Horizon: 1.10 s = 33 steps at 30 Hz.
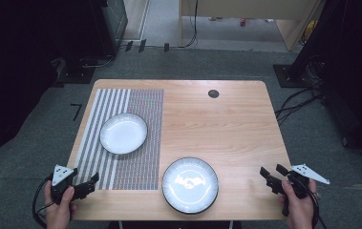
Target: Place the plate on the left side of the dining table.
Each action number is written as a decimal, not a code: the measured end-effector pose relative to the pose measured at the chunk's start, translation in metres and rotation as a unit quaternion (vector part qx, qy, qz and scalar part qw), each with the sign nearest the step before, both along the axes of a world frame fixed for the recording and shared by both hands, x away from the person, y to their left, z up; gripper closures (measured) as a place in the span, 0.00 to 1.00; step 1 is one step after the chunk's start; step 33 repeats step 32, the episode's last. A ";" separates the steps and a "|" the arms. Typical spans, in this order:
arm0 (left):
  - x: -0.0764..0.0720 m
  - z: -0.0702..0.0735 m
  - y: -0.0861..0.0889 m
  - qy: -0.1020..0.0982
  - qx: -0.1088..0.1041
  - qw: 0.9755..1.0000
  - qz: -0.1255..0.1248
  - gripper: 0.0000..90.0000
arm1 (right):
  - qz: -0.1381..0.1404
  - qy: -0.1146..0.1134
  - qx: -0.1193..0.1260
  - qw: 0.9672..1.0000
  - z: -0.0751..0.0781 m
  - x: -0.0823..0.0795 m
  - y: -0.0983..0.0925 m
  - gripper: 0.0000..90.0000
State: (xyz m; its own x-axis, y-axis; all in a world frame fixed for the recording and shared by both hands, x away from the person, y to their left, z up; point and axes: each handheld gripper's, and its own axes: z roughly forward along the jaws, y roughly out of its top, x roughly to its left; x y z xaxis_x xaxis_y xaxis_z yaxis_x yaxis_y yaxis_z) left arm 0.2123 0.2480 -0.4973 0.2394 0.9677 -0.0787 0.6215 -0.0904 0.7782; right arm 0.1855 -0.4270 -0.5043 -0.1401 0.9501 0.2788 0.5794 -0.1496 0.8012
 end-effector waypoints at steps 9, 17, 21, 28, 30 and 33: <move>0.002 -0.006 0.018 0.008 0.005 1.000 0.026 0.17 | -0.026 0.025 -0.020 0.999 -0.011 -0.009 -0.018 0.26; 0.006 -0.018 0.012 0.032 0.045 0.998 0.018 0.17 | -0.013 0.052 -0.094 0.994 -0.020 -0.002 -0.003 0.25; 0.006 -0.019 0.011 0.029 0.049 0.998 0.016 0.16 | -0.010 0.056 -0.140 0.989 -0.020 -0.001 0.007 0.24; 0.006 -0.020 0.012 0.025 0.049 0.998 0.012 0.15 | -0.003 0.060 -0.134 0.989 -0.020 0.000 0.006 0.20; 0.006 -0.020 0.012 0.025 0.048 0.998 0.011 0.15 | -0.001 0.063 -0.134 0.989 -0.021 0.001 0.006 0.16; 0.006 -0.020 0.012 0.025 0.048 0.998 0.011 0.15 | -0.004 0.066 -0.135 0.989 -0.021 0.002 0.006 0.15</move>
